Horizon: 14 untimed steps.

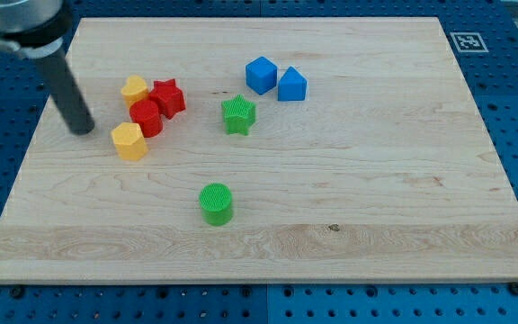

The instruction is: Separate the red blocks with the yellow hexagon

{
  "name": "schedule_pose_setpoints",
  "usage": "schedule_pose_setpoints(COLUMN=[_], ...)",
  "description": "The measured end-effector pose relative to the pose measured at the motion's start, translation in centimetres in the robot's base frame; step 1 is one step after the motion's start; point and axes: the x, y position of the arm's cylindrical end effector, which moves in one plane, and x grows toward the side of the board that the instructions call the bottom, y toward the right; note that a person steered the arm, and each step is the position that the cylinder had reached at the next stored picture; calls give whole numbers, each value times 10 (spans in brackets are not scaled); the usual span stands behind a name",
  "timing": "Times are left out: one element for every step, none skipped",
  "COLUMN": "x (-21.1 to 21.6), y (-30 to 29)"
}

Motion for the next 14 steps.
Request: schedule_pose_setpoints(x=[27, 37, 37, 37, 37, 27, -7, -47, -83, -98, -82, -32, 21, 67], y=[-5, 2, 22, 49, 71, 75, 75, 75, 75, 76, 77, 77, 77, 77])
